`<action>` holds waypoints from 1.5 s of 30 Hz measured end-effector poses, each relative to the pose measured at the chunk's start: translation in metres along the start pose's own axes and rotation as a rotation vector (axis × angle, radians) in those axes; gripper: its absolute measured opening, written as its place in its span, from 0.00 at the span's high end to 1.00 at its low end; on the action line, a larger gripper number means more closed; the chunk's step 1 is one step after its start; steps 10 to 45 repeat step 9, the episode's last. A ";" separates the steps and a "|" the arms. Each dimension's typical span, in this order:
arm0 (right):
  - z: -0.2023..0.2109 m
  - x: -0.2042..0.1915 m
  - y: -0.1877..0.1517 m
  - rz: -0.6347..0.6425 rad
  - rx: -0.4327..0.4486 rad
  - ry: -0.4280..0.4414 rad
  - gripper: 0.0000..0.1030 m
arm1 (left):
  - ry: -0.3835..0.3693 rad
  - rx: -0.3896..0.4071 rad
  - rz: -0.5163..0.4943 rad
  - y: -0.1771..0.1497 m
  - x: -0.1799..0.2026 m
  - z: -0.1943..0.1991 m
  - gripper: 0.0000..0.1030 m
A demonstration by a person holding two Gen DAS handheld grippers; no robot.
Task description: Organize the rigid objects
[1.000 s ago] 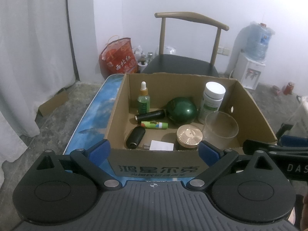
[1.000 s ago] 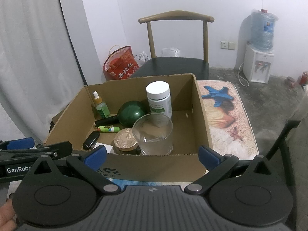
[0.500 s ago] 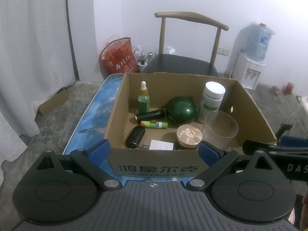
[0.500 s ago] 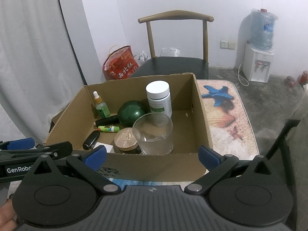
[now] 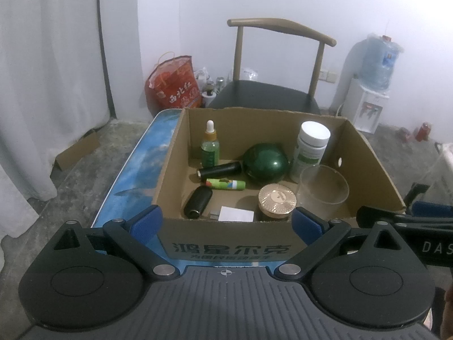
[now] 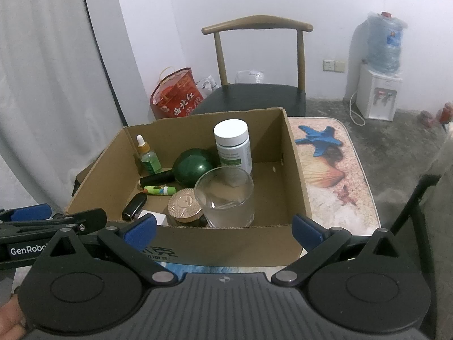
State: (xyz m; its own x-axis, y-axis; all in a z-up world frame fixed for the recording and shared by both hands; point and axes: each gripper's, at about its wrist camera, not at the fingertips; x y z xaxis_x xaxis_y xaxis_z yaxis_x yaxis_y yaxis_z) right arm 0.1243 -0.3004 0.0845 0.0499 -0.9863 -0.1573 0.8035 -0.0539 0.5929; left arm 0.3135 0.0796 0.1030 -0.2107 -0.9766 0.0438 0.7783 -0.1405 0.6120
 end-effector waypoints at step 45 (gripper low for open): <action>0.001 0.000 0.000 -0.001 0.001 -0.001 0.00 | -0.004 0.000 0.000 0.000 0.000 0.000 0.04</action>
Point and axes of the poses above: each gripper's, at about its wrist camera, not at the fingertips, and z roughly against the way its jaws point, x to its right, y to its top, and after that the axes turned 10 degrees about -x, right-handed
